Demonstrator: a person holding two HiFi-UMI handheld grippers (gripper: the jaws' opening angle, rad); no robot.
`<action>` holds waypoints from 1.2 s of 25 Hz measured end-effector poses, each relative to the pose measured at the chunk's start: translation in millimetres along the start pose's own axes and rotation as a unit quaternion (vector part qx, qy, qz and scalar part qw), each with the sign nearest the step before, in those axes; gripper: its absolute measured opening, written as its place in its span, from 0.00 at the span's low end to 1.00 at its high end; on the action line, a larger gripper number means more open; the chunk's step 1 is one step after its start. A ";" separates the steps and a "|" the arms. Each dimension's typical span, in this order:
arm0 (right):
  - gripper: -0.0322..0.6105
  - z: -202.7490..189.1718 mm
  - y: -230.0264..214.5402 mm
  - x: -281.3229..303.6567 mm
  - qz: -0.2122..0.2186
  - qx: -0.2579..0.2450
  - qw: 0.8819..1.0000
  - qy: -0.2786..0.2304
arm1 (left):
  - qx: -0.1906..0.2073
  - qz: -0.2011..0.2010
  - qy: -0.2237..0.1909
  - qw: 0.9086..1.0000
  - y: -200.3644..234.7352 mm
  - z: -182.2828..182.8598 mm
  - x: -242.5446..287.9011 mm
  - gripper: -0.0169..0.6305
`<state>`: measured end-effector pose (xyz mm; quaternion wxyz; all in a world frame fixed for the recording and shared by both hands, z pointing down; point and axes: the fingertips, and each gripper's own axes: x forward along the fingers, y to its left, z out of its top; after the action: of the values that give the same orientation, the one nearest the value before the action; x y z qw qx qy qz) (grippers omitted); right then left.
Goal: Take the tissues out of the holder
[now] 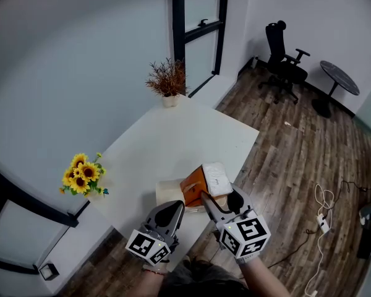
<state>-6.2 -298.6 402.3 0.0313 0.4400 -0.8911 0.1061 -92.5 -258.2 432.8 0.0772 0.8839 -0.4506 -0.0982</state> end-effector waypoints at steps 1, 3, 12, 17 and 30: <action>0.46 0.6 -0.5 -0.1 -0.001 0.000 1.000 0.000 | 0.001 0.000 -0.001 1.000 0.6 1.6 0.8 0.04; 0.46 1.2 -1.2 0.3 -0.002 -0.002 1.000 0.000 | 0.004 0.000 -0.005 1.000 1.6 4.8 2.0 0.04; 0.46 0.0 1.4 1.8 -0.002 -0.003 1.000 -0.001 | 0.008 0.007 -0.010 1.000 7.4 8.0 0.0 0.04; 0.46 1.6 3.2 0.5 -0.003 0.000 1.000 -0.005 | 0.011 0.008 -0.011 1.000 7.5 11.8 -0.7 0.04; 0.46 14.6 7.2 -5.0 -0.001 -0.005 1.000 -0.011 | 0.017 0.017 -0.020 0.999 14.7 26.0 -7.3 0.04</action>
<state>-8.3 -293.6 386.2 0.0243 0.4423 -0.8913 0.0971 -114.5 -262.0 411.7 0.0544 0.8750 -0.4690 -0.1069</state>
